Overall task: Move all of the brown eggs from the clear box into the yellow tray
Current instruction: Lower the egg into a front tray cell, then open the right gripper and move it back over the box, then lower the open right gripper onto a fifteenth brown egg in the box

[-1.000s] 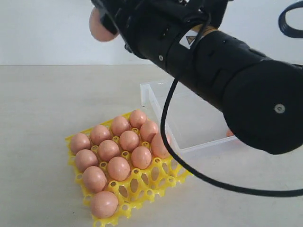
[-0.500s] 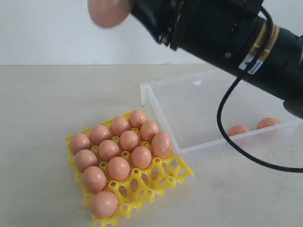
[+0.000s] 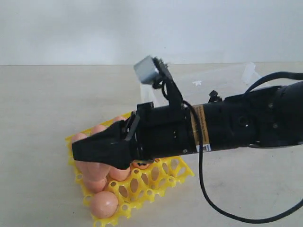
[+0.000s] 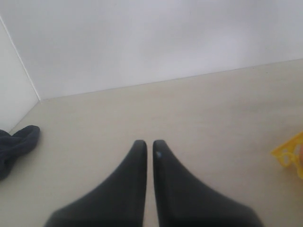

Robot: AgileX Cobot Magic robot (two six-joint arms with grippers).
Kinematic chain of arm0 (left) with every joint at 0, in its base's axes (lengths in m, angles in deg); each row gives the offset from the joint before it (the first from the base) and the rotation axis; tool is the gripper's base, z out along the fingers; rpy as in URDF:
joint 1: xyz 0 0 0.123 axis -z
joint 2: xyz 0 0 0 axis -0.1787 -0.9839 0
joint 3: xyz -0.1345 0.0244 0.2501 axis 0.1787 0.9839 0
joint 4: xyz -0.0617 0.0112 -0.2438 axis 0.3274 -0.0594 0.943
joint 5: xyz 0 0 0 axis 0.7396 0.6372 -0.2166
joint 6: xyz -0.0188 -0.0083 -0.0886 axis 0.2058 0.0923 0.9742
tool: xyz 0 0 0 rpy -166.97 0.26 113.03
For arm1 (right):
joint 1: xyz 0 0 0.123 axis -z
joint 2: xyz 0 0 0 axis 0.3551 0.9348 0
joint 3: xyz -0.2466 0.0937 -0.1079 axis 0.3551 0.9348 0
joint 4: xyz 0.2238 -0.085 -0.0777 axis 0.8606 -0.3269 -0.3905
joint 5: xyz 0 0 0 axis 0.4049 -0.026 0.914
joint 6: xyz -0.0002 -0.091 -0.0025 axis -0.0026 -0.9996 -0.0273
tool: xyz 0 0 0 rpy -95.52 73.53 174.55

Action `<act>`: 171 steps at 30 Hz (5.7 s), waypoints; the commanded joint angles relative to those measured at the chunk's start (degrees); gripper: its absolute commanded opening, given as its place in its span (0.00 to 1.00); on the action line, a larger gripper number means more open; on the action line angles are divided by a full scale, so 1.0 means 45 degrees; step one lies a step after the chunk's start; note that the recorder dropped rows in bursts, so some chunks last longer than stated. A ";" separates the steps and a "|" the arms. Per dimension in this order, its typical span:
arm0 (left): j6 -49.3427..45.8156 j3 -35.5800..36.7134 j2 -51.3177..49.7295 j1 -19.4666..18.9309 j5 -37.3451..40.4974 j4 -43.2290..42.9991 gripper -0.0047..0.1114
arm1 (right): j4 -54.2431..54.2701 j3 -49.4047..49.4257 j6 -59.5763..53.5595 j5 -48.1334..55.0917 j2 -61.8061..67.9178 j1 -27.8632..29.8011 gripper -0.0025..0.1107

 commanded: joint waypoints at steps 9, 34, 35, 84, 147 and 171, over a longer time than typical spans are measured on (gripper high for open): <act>0.0040 0.0044 0.0041 0.0059 -0.0042 0.0026 0.08 | 0.0165 0.0002 -0.0341 0.3210 0.1476 -0.0017 0.02; 0.0040 0.0044 0.0041 0.0059 -0.0042 0.0026 0.08 | -0.0291 0.0002 -0.1850 0.3977 0.1976 -0.0017 0.02; 0.0040 0.0044 0.0041 0.0059 -0.0042 0.0026 0.08 | -0.0291 0.0002 -0.1857 0.3837 0.1976 -0.0017 0.02; 0.0040 0.0044 0.0041 0.0059 -0.0042 0.0026 0.08 | -0.0357 0.0002 -0.1982 0.3507 0.1976 -0.0017 0.53; 0.0040 0.0044 0.0041 0.0059 -0.0042 0.0026 0.08 | 1.3393 -1.0060 -2.1233 2.5895 0.2647 0.3097 0.65; 0.0040 0.0044 0.0041 0.0059 -0.0042 0.0026 0.08 | 1.4356 -1.0060 -2.4868 2.5874 0.4779 0.4334 0.65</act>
